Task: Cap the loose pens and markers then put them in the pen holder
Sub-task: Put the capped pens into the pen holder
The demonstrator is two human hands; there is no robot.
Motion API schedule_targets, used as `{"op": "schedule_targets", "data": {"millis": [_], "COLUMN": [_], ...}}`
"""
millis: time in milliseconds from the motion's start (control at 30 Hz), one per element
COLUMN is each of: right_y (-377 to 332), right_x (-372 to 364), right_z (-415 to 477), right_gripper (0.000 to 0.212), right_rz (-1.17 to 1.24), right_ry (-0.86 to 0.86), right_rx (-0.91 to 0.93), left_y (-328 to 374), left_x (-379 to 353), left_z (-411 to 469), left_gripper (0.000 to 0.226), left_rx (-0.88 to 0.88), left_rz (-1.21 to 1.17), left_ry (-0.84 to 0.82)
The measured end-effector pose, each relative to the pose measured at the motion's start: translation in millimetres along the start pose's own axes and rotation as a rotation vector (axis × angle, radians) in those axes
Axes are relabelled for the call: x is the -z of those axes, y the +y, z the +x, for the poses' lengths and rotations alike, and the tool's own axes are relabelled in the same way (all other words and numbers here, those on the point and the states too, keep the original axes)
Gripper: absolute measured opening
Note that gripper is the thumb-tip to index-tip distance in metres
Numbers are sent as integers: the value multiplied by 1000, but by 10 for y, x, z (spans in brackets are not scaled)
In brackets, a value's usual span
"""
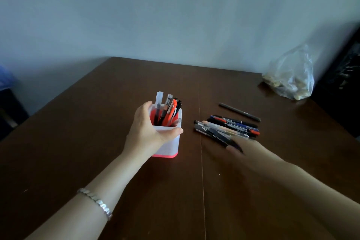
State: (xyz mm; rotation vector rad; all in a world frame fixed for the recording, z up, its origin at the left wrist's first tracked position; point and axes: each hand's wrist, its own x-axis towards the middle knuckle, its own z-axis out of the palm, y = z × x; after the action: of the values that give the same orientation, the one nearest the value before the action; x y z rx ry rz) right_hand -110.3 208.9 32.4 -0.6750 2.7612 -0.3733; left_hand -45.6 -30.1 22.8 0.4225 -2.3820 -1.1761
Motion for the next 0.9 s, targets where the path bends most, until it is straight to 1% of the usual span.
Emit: {"op": "schedule_targets", "data": {"millis": [33,67,100,133,167,200,267,333,433,500,533,567,633,700,767,800,833,867,900], "right_y": [-95,-182,-287,-394,-522,-640,-893,-1130,-1410,-1512,-1531,-1534,-1499,-1368,-1090,-895,-691,-493,-323], "right_x": [153,303,459,596,731,843,1019,1094,1006,884,823,769,711,718,722,711,681,616,522], "right_z": [-40,-61,-88,-98,-108,-96,-28,101,344,488,559,611,649,605,516,473,425,382,346], "right_gripper": [9,14,24,28,27,23,21,18,20,28,33,36,34,29,24,22,22,23,28], "right_rz": [66,100,102,82,69,64,41,-82,-353,-424,-420,-370,-187,-1,116,126,85,-9,-128], "right_ry": [26,78,140,191,215,219,210,191,157,159,162,166,197,301,443,475,451,360,230], "right_rx": [19,65,113,165,212,269,382,456,521,552,558,562,574,554,470,406,330,239,151], "left_y": [-7,-9,-12,-10,-3,1,9,20,44,39,37,23,16,19,29,27,32,47,59], "left_x": [-1,0,3,5,9,10,10,9,20,27,28,25,17,16,12,2,-13,-32,-59], "left_z": [2,3,7,9,8,4,-11,-31,-51,-54,-52,-45,-37,-32,-34,-30,-26,-25,-26], "left_gripper": [95,95,95,95,94,94,96,98,95,91,89,88,90,91,93,94,96,97,97], "left_rx": [11,21,28,31,29,25,20,15,8,9,11,10,12,17,30,33,38,41,38], "left_rz": [4,0,-9,-20,-26,-29,-57,-102,-87,-92,-102,-112,-139,-146,-130,-124,-126,-134,-140], "left_ry": [-4,-10,-17,-24,-28,-28,-18,0,14,9,4,-2,-9,-7,-7,-11,-19,-25,-27]}}
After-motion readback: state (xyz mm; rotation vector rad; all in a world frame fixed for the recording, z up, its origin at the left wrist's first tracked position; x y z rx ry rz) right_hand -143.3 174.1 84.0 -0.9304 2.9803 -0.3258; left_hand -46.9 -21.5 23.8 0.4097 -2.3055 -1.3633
